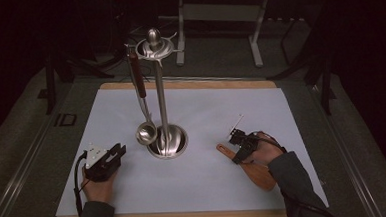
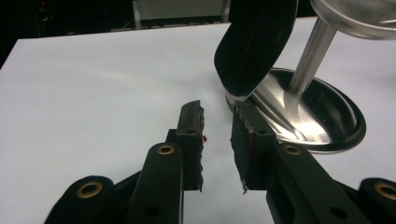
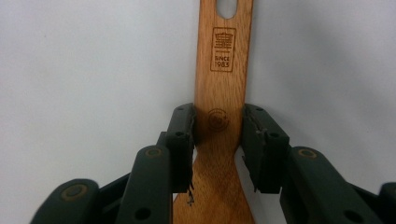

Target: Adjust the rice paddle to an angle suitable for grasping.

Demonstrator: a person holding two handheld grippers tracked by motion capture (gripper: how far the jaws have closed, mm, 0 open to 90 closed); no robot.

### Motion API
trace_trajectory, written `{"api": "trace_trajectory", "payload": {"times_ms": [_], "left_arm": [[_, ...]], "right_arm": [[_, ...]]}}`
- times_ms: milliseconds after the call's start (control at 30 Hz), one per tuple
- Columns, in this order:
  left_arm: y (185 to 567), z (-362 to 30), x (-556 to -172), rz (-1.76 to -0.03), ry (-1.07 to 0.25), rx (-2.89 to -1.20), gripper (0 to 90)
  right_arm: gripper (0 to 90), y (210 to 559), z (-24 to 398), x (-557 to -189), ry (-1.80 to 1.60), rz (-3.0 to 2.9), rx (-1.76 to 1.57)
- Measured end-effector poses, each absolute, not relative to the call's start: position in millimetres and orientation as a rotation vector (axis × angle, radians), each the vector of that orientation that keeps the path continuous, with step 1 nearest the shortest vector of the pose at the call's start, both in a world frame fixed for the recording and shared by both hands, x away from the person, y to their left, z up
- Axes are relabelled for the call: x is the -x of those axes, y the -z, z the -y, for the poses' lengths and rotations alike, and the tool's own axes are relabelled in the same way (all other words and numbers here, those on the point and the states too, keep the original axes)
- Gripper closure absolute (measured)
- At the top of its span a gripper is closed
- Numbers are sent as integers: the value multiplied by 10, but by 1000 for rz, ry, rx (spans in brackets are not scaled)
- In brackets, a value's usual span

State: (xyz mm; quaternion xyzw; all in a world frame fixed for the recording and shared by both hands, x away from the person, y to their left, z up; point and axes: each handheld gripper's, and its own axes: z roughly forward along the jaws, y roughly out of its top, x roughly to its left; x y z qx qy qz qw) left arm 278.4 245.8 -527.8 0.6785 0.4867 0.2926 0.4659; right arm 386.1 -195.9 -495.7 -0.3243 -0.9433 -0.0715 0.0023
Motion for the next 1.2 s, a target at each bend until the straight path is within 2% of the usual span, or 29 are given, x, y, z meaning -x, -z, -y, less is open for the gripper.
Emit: {"api": "trace_trajectory", "payload": {"times_ms": [567, 1200], "left_arm": [[5385, -2483, -2825, -1204, -703, -1680, 712], [5384, -2458, -2834, -1203, -701, -1707, 707]], "right_arm": [[663, 4873, 2052, -3841, 330, 2950, 1066], [663, 4665, 2104, -3720, 696, 2916, 1074]]}}
